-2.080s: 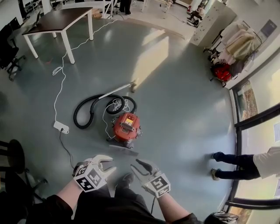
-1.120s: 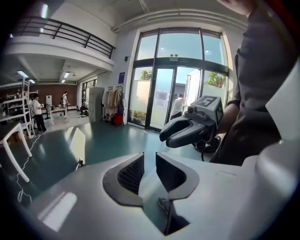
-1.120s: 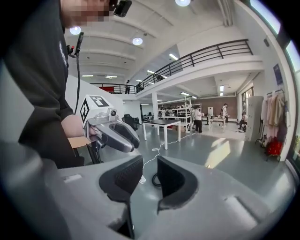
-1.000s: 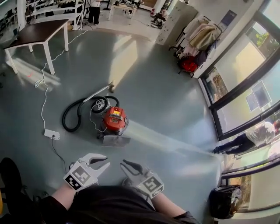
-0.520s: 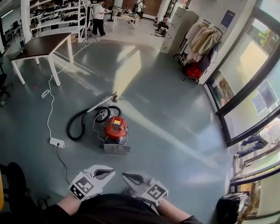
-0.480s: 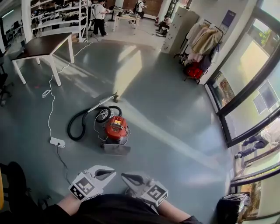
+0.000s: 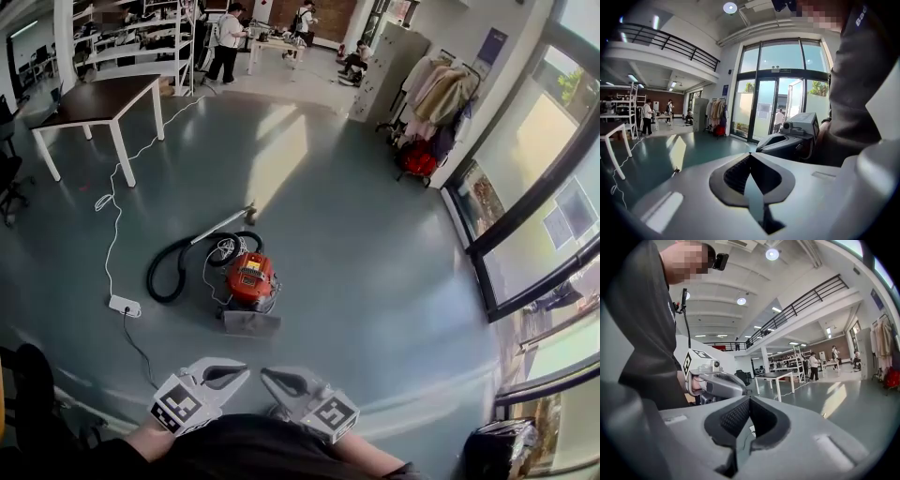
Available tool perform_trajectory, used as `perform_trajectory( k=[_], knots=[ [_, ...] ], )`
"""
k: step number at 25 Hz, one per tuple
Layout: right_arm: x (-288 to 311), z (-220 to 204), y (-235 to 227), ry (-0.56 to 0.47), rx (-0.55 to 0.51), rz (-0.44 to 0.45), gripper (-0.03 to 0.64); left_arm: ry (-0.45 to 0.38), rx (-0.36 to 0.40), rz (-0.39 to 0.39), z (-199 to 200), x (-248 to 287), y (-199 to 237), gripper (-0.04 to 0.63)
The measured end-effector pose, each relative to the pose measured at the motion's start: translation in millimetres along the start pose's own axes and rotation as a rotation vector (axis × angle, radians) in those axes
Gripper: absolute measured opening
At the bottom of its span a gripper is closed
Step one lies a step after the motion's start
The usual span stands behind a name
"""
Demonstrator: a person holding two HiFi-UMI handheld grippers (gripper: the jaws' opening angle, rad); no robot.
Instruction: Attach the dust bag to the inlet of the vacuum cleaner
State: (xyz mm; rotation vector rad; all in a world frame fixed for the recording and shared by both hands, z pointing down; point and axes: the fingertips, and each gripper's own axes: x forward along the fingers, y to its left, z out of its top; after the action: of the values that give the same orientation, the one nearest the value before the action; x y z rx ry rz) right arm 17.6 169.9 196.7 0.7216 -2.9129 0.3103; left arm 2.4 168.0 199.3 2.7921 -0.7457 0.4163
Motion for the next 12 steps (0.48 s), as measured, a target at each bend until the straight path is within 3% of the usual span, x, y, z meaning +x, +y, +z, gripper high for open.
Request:
perform_trajectory(
  k=[12],
  knots=[
    [7,11,8,-0.03,-0.006,-0.024,-0.006,0.001,0.016,-0.032,-6,-9,-12,0.017]
  ],
)
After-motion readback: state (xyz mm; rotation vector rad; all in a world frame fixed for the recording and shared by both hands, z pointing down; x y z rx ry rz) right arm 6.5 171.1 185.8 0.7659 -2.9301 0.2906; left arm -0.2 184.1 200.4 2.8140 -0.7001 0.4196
